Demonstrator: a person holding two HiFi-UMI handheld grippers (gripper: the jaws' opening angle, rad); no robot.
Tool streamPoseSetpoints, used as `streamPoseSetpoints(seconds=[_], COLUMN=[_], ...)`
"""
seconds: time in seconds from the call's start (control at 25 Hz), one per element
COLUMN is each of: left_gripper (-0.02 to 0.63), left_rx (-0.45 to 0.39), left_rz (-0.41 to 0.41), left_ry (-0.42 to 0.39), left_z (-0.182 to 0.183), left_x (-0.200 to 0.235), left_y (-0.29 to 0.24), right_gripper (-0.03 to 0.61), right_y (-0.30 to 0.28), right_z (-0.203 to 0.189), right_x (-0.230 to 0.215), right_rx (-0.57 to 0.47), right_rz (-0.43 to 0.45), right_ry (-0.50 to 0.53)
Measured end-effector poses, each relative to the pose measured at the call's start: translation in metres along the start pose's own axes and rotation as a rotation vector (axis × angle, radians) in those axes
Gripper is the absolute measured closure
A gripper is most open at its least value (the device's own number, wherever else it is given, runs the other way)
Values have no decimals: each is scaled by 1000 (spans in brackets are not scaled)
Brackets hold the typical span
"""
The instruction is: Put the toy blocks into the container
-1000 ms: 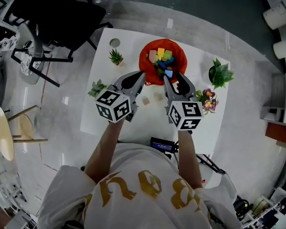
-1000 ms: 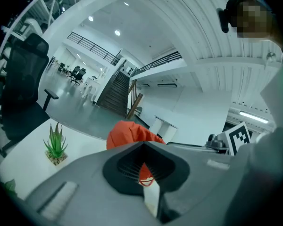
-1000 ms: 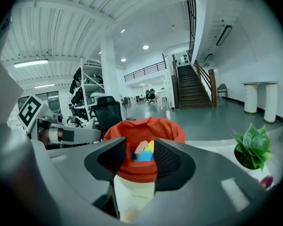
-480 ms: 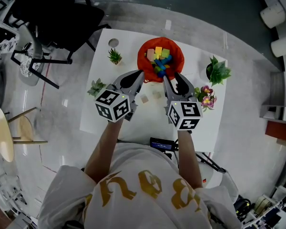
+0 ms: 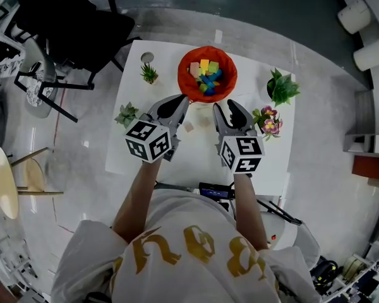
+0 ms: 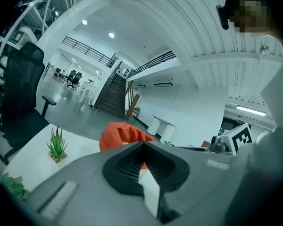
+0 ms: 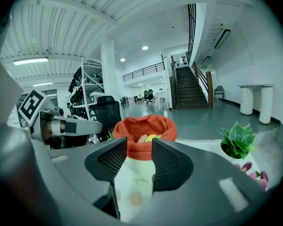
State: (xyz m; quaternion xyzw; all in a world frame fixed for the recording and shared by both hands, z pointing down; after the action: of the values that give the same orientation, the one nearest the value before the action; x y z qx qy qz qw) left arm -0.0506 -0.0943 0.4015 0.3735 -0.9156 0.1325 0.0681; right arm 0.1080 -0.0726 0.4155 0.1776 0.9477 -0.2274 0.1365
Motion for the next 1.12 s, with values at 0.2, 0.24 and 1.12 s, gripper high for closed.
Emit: streamPoseSetpoints(seconds=[0.2,0.24,1.12], left_gripper=[614,614,614], left_rx=[12,12,68], left_rz=[-10,-10,8], left_ry=[-10,-12,3], left_z=[-4,-5,-39], left_x=[-13,-15,-24], left_y=[7,10,33], right_gripper=[390,390,393], right_y=[12,14,29], right_z=[-10,-11,-42], right_x=[3,4,4], right_rx=[16,17,65], right_rz=[-1,-1,-30], right_ry=[15,16,18])
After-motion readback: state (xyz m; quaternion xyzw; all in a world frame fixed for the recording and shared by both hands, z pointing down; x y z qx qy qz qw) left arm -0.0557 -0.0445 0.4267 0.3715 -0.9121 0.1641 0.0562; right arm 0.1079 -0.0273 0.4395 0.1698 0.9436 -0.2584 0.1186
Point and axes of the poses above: the fingertips, and each gripper's own axes: y backward along the fingers, x to its left, z out of its top, the point moved 5 cm from there along y, backward along the fingers, and after that the axes turned 13 degrees about -y, right-handed, at the moved point
